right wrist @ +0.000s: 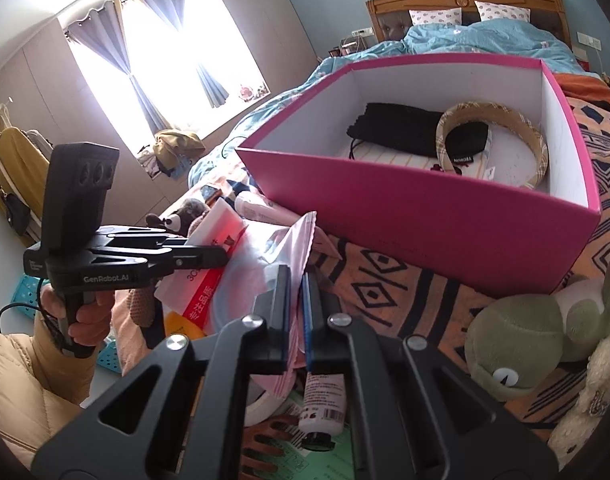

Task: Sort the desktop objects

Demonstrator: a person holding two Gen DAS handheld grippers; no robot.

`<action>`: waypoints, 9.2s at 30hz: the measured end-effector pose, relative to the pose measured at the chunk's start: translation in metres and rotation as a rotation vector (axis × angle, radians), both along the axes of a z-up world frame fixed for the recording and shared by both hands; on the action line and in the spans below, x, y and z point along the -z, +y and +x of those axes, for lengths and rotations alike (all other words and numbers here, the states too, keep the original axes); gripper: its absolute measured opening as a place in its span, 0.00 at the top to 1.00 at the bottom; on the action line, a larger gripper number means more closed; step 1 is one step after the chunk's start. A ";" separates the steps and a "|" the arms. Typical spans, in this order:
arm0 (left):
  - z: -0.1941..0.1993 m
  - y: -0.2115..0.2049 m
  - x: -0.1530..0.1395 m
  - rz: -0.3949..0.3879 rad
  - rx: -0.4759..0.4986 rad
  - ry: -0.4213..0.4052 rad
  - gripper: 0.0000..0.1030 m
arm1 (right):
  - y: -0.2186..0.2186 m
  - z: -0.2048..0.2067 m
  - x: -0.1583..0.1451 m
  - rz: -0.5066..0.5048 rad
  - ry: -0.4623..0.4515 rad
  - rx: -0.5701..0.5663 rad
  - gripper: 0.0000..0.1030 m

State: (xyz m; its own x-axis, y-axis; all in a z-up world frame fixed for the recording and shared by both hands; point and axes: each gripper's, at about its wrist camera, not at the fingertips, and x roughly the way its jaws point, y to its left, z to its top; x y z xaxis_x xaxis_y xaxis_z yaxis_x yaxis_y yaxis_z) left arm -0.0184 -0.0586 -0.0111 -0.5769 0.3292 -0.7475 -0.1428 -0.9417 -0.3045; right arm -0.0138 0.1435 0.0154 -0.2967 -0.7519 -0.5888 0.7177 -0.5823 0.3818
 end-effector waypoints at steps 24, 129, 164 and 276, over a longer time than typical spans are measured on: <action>-0.013 -0.001 -0.062 -0.032 0.014 0.136 0.87 | 0.002 -0.008 -0.052 -0.079 0.108 0.005 0.94; -0.240 0.000 -0.048 -0.216 -0.112 -0.004 0.87 | -0.080 -0.219 -0.054 0.279 0.057 0.092 0.94; -0.216 0.009 -0.058 -0.302 -0.162 0.112 0.57 | -0.072 -0.246 -0.024 0.359 -0.040 0.188 0.61; 0.014 0.203 -0.045 -0.040 0.383 0.281 0.02 | 0.148 0.037 -0.051 -0.033 0.167 0.313 0.74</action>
